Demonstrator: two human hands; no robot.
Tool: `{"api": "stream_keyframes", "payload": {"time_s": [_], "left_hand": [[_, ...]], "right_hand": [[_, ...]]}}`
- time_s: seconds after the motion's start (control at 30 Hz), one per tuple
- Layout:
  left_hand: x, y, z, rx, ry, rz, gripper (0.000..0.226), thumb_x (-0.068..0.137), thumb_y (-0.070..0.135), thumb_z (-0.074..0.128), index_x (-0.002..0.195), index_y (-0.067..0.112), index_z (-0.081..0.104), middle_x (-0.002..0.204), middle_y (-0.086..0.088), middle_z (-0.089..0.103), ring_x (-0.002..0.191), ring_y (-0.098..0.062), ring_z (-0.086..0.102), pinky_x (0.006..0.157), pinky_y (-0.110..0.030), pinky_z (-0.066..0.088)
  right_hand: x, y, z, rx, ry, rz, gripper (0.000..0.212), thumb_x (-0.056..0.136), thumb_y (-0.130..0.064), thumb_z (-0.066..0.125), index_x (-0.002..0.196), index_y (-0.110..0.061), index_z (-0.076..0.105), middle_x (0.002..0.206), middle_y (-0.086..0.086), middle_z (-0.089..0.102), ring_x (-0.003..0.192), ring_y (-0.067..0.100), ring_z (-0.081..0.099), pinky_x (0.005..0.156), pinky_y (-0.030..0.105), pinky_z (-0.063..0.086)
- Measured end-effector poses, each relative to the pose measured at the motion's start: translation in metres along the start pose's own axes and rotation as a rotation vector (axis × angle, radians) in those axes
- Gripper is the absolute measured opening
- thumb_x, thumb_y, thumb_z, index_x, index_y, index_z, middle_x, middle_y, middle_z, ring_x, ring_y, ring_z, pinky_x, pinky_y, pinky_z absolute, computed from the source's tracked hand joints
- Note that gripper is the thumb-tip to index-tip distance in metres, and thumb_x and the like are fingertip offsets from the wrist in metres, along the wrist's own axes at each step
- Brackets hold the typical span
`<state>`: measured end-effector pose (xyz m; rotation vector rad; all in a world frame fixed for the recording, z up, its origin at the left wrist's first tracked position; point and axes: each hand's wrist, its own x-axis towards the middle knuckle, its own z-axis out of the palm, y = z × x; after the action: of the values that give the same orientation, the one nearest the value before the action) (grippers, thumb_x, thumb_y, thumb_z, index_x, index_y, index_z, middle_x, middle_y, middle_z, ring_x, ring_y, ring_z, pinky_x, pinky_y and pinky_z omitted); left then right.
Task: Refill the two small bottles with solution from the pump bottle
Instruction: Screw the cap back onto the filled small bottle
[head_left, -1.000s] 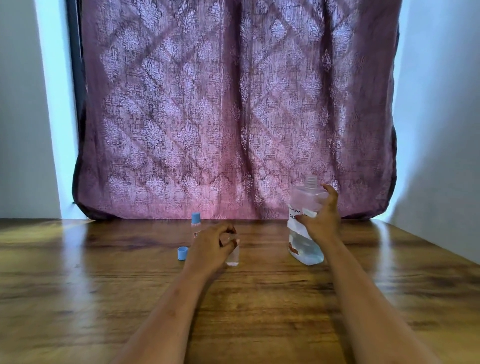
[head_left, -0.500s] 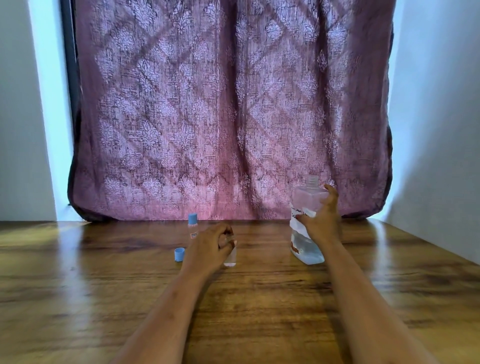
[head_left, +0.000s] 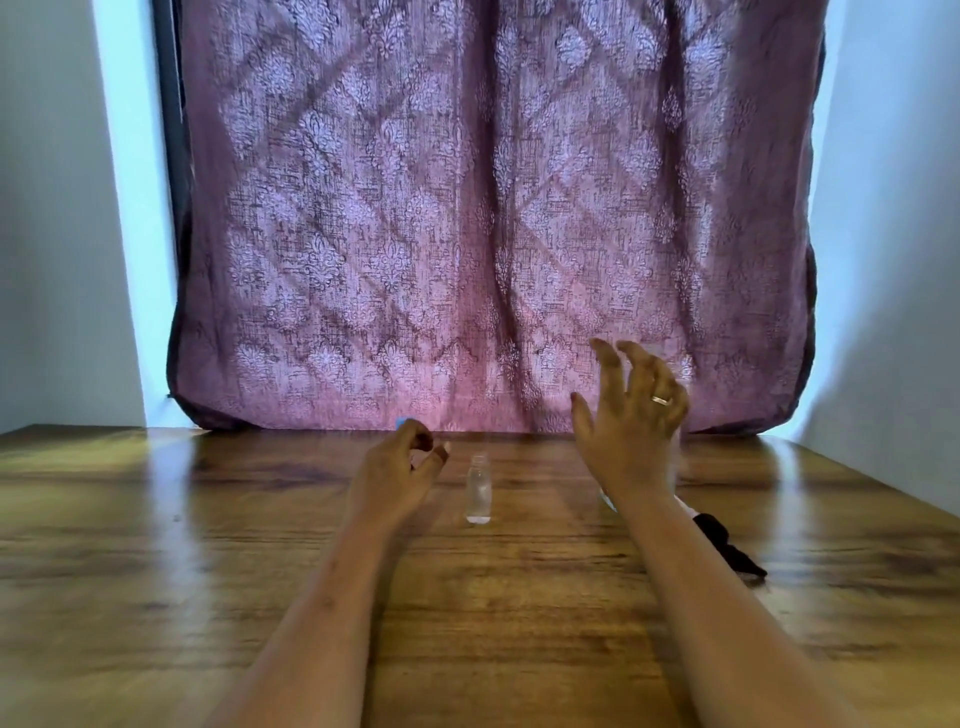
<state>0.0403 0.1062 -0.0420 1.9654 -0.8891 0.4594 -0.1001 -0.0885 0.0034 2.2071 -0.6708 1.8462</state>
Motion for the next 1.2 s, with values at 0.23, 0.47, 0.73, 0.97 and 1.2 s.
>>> {"api": "stream_keyframes", "payload": {"time_s": [0.23,0.47,0.73,0.97,1.2], "left_hand": [[-0.001,-0.016,-0.022,0.157,-0.335,-0.274,0.021,0.079,0.025,0.070,0.099,0.022,0.065,0.108,-0.003,0.066,0.097,-0.019,0.060,0.087,-0.030,0.048],[0.002,-0.020,-0.035,0.245,-0.386,-0.324,0.038,0.077,-0.001,0.064,0.110,0.017,0.065,0.118,-0.004,0.062,0.108,-0.019,0.056,0.088,-0.022,0.042],[0.002,-0.015,-0.029,0.203,-0.375,-0.286,0.041,0.072,-0.007,0.069,0.107,0.014,0.069,0.117,-0.005,0.063,0.098,-0.014,0.057,0.079,-0.019,0.044],[0.002,-0.014,-0.022,0.144,-0.339,-0.277,0.011,0.079,0.011,0.072,0.089,0.015,0.073,0.102,-0.007,0.069,0.097,-0.019,0.062,0.081,-0.022,0.045],[0.011,0.014,-0.022,-0.466,-0.048,-0.197,0.017,0.091,0.013,0.062,0.095,0.028,0.069,0.084,-0.002,0.065,0.092,-0.027,0.065,0.087,-0.042,0.057]], "right_hand": [[-0.017,-0.038,0.013,0.477,-0.618,0.054,0.055,0.083,-0.043,0.065,0.129,-0.025,0.042,0.123,0.003,0.051,0.114,0.022,0.048,0.097,0.040,0.040],[-0.043,-0.053,0.028,0.784,-1.046,0.303,0.076,0.069,-0.033,0.082,0.131,-0.015,0.044,0.116,0.002,0.055,0.104,0.016,0.054,0.090,0.029,0.047],[-0.060,-0.061,0.037,0.885,-1.048,0.396,0.031,0.066,-0.010,0.083,0.080,-0.025,0.060,0.080,-0.012,0.064,0.071,0.000,0.060,0.059,0.009,0.044],[-0.065,-0.072,0.038,0.934,-1.045,0.382,0.030,0.063,-0.010,0.084,0.077,-0.024,0.062,0.077,-0.008,0.065,0.072,0.009,0.060,0.070,0.025,0.049],[-0.064,-0.073,0.033,0.957,-1.039,0.355,0.028,0.066,-0.007,0.082,0.079,-0.021,0.062,0.081,0.001,0.062,0.073,0.013,0.055,0.071,0.031,0.047]]}}
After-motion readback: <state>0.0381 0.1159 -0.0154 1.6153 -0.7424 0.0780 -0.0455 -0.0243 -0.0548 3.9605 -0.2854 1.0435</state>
